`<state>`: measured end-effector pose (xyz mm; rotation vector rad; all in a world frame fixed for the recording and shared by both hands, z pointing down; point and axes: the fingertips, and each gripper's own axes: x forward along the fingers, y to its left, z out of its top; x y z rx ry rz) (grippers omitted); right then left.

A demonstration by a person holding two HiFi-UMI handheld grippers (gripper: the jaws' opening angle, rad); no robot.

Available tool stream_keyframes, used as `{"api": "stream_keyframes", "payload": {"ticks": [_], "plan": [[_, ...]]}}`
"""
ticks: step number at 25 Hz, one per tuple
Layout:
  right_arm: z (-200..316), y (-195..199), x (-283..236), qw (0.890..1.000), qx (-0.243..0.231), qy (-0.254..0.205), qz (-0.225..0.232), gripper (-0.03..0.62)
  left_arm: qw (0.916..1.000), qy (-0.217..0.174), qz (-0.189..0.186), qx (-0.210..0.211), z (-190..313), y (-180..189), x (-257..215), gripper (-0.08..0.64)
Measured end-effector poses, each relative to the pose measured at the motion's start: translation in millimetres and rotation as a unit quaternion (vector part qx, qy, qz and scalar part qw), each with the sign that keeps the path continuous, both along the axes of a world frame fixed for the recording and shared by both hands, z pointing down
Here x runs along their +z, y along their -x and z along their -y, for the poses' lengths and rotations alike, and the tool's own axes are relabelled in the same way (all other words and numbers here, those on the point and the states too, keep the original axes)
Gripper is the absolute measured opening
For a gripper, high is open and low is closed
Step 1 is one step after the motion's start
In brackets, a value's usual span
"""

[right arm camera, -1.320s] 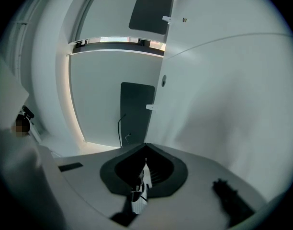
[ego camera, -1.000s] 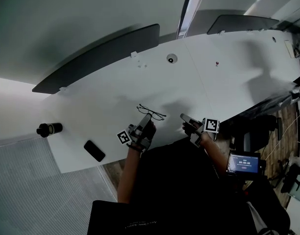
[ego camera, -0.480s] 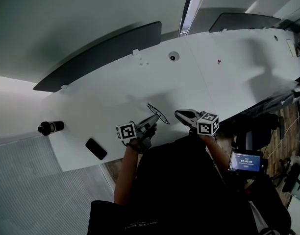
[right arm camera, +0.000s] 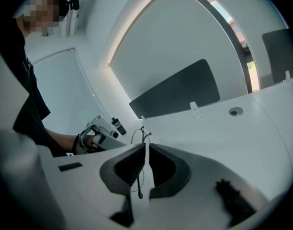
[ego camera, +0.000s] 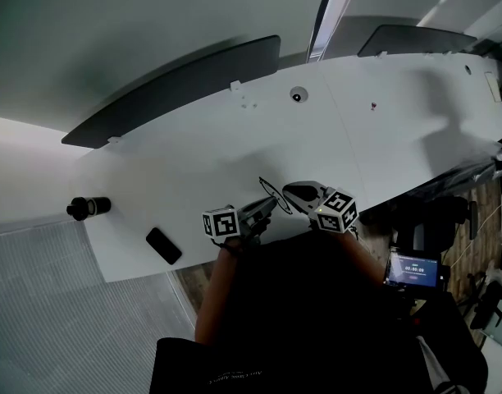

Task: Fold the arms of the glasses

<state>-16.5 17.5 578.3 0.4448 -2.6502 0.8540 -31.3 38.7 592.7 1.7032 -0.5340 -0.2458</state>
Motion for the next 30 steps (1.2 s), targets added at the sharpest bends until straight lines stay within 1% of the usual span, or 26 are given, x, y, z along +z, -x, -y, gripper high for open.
{"api": "stream_keyframes", "payload": {"ticks": [2,3,5,8,11,16,19,23,30], "plan": [[-7,8,-1,1.000,-0.021,-0.008,-0.012,0.022,1.0000,0.002,0.000,-0.003,-2,3,2,0.011],[-10,12,0,0.999,-0.033,-0.012,-0.022,0.038,1.0000,0.001,0.000,-0.005,-3,3,2,0.011],[-14,14,5,0.998,-0.046,-0.022,-0.045,0.049,1.0000,0.001,-0.003,-0.009,-2,1,1,0.011],[-14,14,9,0.996,-0.048,-0.033,-0.069,0.049,0.9999,0.003,-0.006,-0.015,-1,0,1,0.011],[-14,14,8,0.995,-0.050,-0.036,-0.073,0.049,0.9998,0.007,-0.011,-0.018,-2,0,2,0.011],[-7,5,12,0.998,-0.027,-0.016,-0.061,0.054,0.9996,0.010,-0.018,-0.020,-1,1,3,0.011],[-5,0,11,0.998,-0.017,-0.012,-0.058,0.063,0.9996,0.011,-0.019,-0.020,-1,1,4,0.011],[0,-6,8,0.999,0.005,0.001,-0.048,0.064,0.9993,0.012,-0.021,-0.029,0,6,4,0.011],[8,-21,13,0.997,0.047,0.014,-0.057,0.072,0.9987,0.013,-0.013,-0.047,3,15,8,0.011]]}}
